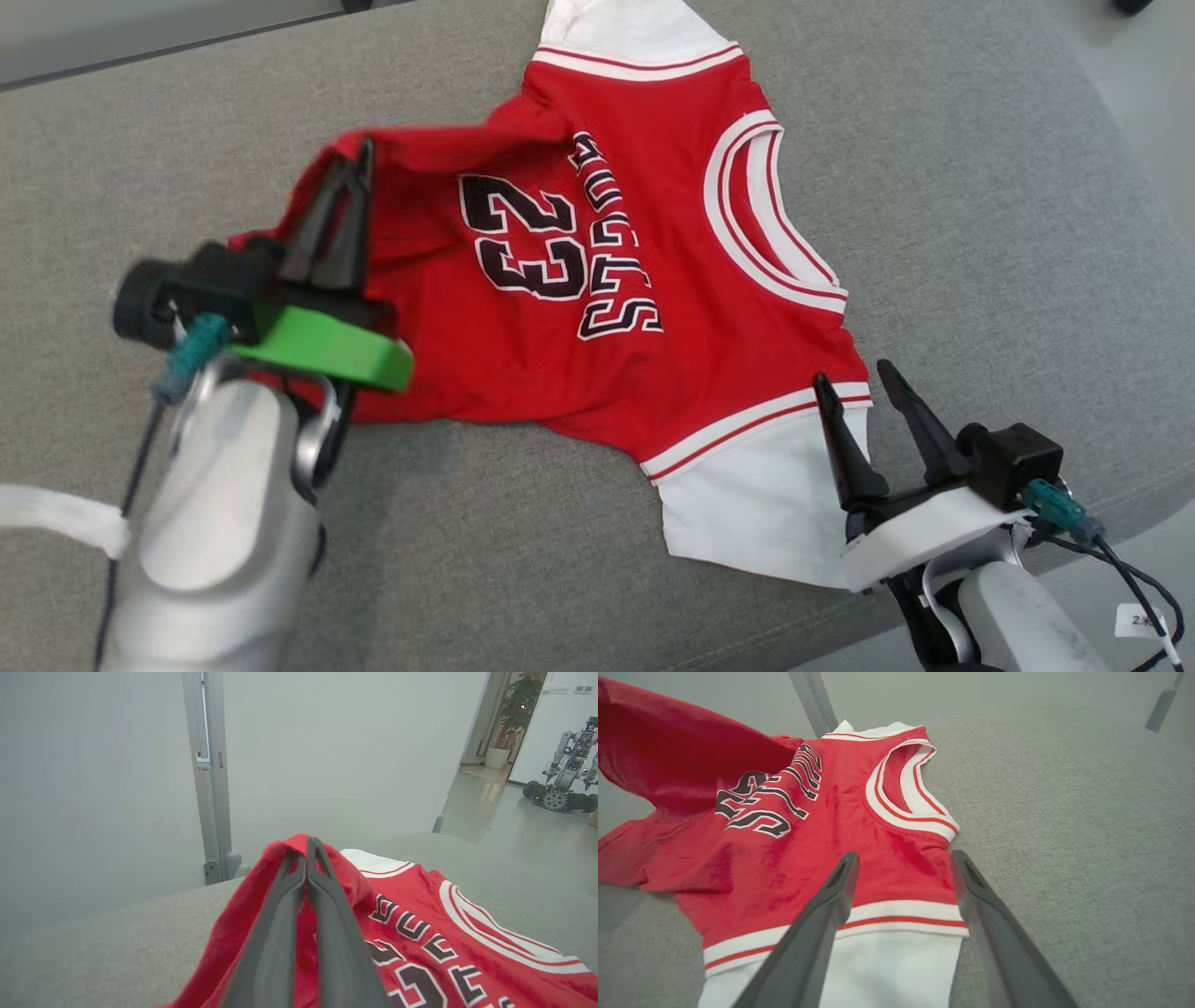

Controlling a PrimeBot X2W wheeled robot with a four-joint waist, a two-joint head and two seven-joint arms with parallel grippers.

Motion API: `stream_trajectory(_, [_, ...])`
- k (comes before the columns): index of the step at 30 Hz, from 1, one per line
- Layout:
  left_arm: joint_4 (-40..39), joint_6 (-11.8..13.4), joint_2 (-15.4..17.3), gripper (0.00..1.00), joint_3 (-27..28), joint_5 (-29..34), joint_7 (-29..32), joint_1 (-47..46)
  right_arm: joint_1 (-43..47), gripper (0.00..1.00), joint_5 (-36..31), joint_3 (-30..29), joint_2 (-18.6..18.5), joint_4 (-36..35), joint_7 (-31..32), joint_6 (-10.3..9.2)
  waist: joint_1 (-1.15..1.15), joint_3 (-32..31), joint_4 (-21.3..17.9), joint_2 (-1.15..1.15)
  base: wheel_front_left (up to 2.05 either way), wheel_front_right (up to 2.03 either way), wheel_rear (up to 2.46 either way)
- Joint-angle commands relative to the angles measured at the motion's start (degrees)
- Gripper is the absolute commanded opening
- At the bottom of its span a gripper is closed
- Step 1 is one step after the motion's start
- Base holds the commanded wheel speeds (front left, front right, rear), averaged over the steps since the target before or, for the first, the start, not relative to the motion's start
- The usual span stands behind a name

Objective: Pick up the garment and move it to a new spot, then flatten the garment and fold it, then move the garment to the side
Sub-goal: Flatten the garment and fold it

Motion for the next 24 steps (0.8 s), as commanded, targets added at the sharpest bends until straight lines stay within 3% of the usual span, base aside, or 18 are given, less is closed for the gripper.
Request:
stream_trajectory(1, [0.4, 0.0, 2.4, 0.00, 0.0, 1.1, 0.0, -4.5, -1.1, 1.00, 0.5, 0.8, 0.4, 0.3, 0.0, -0.06, 0.00, 0.9, -0.3, 0.00, 0.00, 0.00, 0.00])
stream_trajectory(8, [16.9, 0.1, 15.0, 0.00, -2.7, 2.8, 0.3, -24.3, -4.4, 1.00, 1.6, 6.0, 1.5, 2.3, 0.0, -0.06, 0.00, 5.0, -5.6, 0.00, 0.00, 0.00, 0.00])
stream_trajectory(9, [20.2, 0.1, 16.6, 0.33, -2.5, 2.8, 1.3, -26.6, -4.6, 1.00, 1.9, 6.3, 1.7, 2.7, 0.0, -0.07, 0.00, 5.4, -6.5, 0.00, 0.00, 0.00, 0.00])
stream_trajectory(10, [23.6, 0.1, 17.7, 0.93, -1.7, 2.0, 3.0, -28.6, -4.7, 1.00, 2.1, 6.4, 1.9, 2.9, 0.0, -0.07, 0.00, 5.9, -7.3, 0.00, 0.00, 0.00, 0.00])
stream_trajectory(11, [26.3, 0.1, 18.7, 1.00, -1.3, 1.6, 4.1, -30.6, -4.7, 1.00, 2.5, 6.3, 2.1, 3.1, 0.0, -0.06, 0.00, 6.2, -7.8, 0.00, 0.00, 0.00, 0.00])
stream_trajectory(14, [32.9, 0.3, 20.3, 1.00, 0.2, 0.5, 4.7, -33.8, -3.9, 1.00, 3.3, 5.2, 2.6, 3.7, 0.0, -0.06, 0.00, 6.5, -8.6, 0.00, 0.00, 0.00, 0.00])
stream_trajectory(18, [38.0, 0.2, 18.4, 1.00, 0.8, -1.5, 2.1, -31.5, -2.6, 1.00, 3.0, 3.6, 2.9, 4.4, 0.0, -0.06, 0.00, 5.5, -6.9, 0.00, 0.00, 0.00, 0.00])
stream_trajectory(21, [40.1, 0.1, 14.6, 1.00, 2.4, -4.5, 0.2, -27.8, -2.6, 1.00, 2.4, 2.6, 2.4, 4.5, 0.0, -0.06, 0.00, 3.6, -3.5, 0.00, 0.00, 0.00, 0.00])
stream_trajectory(24, [37.3, 0.0, 12.2, 1.00, 4.4, -6.8, -0.1, -23.6, -3.0, 1.00, 2.0, 2.9, 1.8, 4.5, 0.0, -0.06, 0.00, 1.8, -1.1, 0.00, 0.00, 0.00, 0.00])
